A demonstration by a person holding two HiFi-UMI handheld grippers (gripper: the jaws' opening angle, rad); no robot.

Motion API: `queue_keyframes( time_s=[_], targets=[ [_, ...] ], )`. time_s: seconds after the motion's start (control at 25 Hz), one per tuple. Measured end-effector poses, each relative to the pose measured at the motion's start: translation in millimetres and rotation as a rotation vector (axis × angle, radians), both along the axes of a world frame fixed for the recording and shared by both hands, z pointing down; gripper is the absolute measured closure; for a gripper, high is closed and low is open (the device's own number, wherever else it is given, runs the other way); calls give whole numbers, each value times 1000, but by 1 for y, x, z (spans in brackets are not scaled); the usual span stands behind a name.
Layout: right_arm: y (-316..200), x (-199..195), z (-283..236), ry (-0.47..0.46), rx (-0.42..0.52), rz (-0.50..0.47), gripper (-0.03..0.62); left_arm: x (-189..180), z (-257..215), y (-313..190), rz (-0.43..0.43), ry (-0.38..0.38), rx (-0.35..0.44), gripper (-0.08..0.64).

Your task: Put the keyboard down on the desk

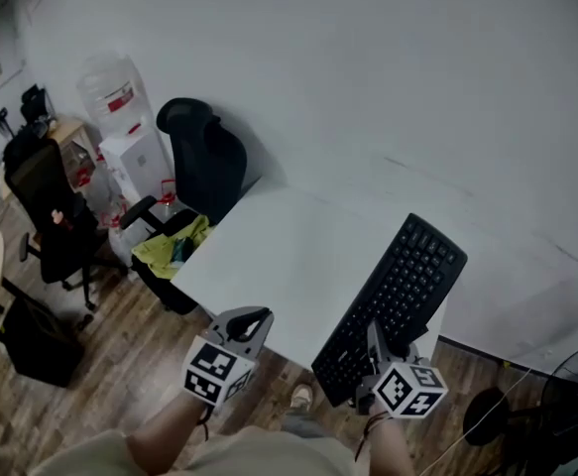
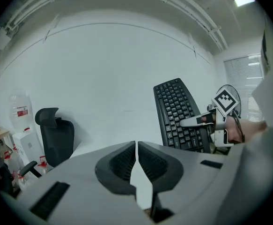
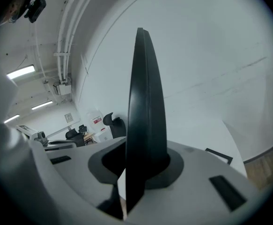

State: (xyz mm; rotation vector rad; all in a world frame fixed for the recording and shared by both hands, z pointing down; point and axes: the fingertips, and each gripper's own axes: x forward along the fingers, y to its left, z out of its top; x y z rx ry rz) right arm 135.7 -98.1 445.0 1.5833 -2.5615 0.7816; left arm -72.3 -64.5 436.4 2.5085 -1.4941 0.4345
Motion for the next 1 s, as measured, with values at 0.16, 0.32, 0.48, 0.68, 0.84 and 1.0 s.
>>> queue_keyframes(
  time_s=[0.16,0.32,0.48,0.68,0.84,1.0],
  targets=[
    [-49,14,8,-46,-24,18,500,9,0,-47,-5,-13,-2,528],
    [-92,25,25,-128,-84,34,500,19,7,-89,-10,-18,-17,526],
    [-125,37,46,-238,-157,54,499,26,16,-122,-21,-22,-29,528],
    [-158,46,71,-331,-226,102,499,27,29,-150,-30,-14,-60,526],
    [-177,47,92,-431,-281,148,499,22,41,-165,-43,-1,-88,526],
    [-197,47,113,-523,-333,189,499,22,54,-187,-38,15,-106,526]
  ],
)
